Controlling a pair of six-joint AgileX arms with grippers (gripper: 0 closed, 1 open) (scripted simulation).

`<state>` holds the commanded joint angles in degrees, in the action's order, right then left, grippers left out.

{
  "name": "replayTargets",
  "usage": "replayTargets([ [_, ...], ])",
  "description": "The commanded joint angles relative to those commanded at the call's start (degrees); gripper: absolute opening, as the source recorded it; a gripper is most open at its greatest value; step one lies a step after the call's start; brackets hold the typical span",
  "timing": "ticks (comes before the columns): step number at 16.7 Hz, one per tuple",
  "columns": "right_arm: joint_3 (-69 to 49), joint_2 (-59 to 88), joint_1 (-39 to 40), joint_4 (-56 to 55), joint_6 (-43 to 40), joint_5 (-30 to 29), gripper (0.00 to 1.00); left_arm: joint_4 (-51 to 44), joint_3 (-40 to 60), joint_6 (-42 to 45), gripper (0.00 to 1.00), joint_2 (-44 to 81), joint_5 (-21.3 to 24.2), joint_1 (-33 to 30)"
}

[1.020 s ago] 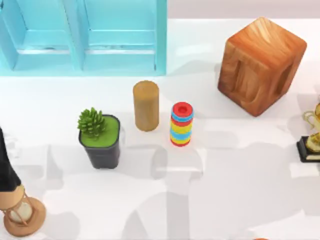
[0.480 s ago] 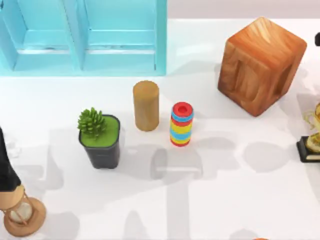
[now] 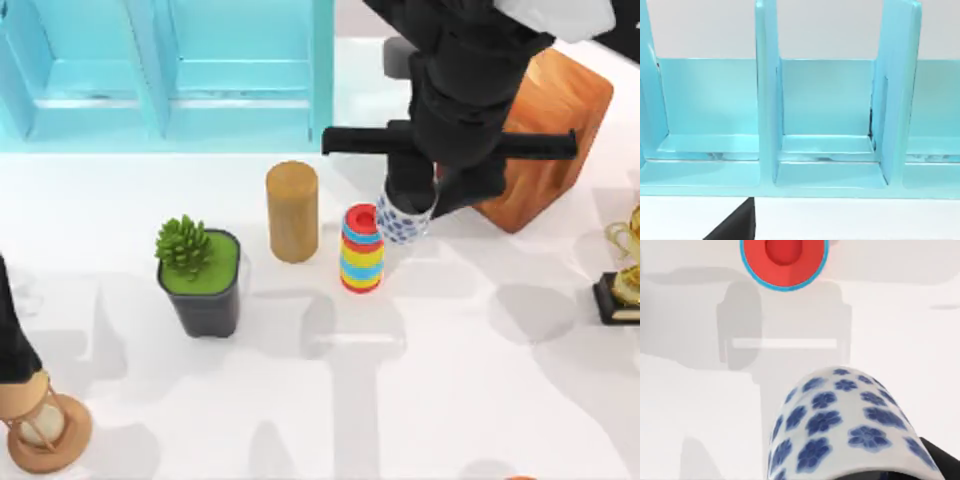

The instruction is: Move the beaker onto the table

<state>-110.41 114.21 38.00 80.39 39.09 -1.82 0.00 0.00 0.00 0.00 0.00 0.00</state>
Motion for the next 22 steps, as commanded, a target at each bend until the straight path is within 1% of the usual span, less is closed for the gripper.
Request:
replayTargets([
  [2, 0.9, 2.5, 4.7, 0.6, 4.6, -0.1, 0.00, 0.0, 0.0, 0.0, 1.00, 0.0, 0.0, 0.0],
  [4, 2.3, 3.9, 6.9, 1.2, 6.8, -0.3, 0.00, 0.0, 0.0, 0.0, 1.00, 0.0, 0.0, 0.0],
  [11, 3.3, 4.0, 6.9, 0.2, 7.2, -0.3, 0.00, 0.0, 0.0, 0.0, 1.00, 0.0, 0.0, 0.0],
  [18, 12.4, 5.3, 7.6, -10.4, 7.4, -0.3, 0.00, 0.0, 0.0, 0.0, 1.00, 0.0, 0.0, 0.0],
  [22, 14.6, 5.7, 7.7, -12.6, 7.6, -0.4, 0.00, 0.0, 0.0, 0.0, 1.00, 0.0, 0.0, 0.0],
])
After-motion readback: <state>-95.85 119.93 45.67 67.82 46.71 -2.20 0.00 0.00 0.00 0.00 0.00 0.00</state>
